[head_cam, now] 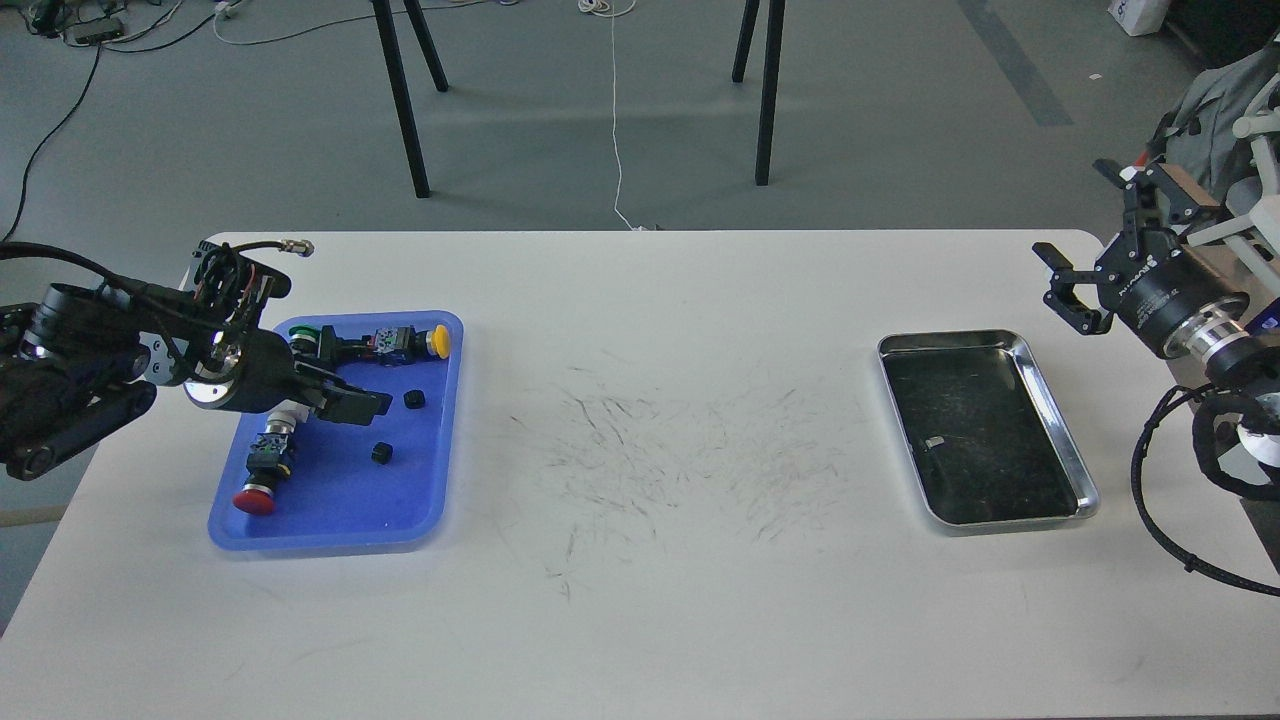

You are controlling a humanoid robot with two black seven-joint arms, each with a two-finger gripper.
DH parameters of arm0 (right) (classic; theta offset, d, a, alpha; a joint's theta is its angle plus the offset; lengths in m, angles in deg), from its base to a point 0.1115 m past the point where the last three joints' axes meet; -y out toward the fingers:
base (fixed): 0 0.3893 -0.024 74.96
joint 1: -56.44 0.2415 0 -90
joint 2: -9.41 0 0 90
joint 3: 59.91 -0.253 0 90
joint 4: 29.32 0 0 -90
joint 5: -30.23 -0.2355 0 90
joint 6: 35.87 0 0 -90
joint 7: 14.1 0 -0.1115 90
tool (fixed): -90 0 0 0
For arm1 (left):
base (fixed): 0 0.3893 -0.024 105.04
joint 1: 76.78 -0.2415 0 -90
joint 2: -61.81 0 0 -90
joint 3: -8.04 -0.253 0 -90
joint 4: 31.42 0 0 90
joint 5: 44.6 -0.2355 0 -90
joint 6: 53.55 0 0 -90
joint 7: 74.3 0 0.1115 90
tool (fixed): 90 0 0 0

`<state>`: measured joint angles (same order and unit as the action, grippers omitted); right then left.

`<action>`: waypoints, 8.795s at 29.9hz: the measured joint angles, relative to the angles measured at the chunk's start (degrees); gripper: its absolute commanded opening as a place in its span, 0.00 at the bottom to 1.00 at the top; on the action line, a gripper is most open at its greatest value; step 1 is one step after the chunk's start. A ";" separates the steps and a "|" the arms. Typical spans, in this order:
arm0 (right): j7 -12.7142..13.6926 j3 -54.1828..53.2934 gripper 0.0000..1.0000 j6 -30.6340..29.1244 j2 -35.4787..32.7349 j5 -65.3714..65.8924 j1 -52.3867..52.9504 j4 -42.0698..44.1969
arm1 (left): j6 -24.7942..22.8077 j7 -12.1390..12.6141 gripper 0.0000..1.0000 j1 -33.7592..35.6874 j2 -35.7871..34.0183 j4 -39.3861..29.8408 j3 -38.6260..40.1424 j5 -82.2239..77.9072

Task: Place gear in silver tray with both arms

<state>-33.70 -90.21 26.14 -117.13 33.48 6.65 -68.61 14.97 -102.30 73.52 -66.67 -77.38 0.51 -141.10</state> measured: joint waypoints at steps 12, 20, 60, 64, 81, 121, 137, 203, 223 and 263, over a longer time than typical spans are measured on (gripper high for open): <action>0.00 0.06 0.98 0.00 -0.27 0.00 -0.11 -0.09 | -0.08 0.01 0.83 -0.17 -4.20 -5.62 -1.24 -0.09; 0.00 0.19 0.98 0.00 -0.19 0.00 -0.20 -0.08 | -0.63 0.01 0.84 -0.89 -6.37 -10.42 -1.16 0.54; 0.00 0.41 0.98 0.00 -0.82 0.00 -0.39 -0.25 | 1.27 0.01 0.63 -4.29 -2.77 -9.94 -0.26 2.39; 0.00 0.42 0.98 0.00 -0.92 0.00 -0.39 -0.25 | 1.83 0.01 0.60 -4.34 -2.61 -9.58 -0.36 2.14; 0.00 0.41 0.98 0.00 -0.99 0.00 -0.74 -0.23 | 2.32 0.01 0.48 -5.01 -2.25 -8.58 -0.99 1.19; 0.00 0.41 0.98 0.00 -0.90 0.00 -1.10 -0.08 | 5.83 0.00 0.10 -2.81 -5.41 -7.81 -0.52 -2.50; 0.00 0.33 0.98 0.00 -0.95 0.00 -1.90 -0.08 | 5.49 0.01 0.10 2.61 -3.88 -7.83 1.15 15.33; 0.00 1.47 0.98 0.00 -0.98 0.44 -3.30 0.71 | 5.40 0.01 0.13 1.41 38.48 12.08 -7.41 18.15; 0.00 1.82 0.98 0.00 -0.98 0.44 -3.17 0.63 | 2.03 -0.04 0.76 0.06 38.50 11.67 -6.37 19.45; -1.53 2.01 0.98 0.00 -1.05 20.33 -2.51 -6.98 | 1.98 0.00 1.00 5.02 29.60 13.47 22.74 61.69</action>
<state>-35.22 -88.20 26.13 -118.18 53.82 4.13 -75.59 16.96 -102.31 78.54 -37.07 -63.91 23.26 -79.41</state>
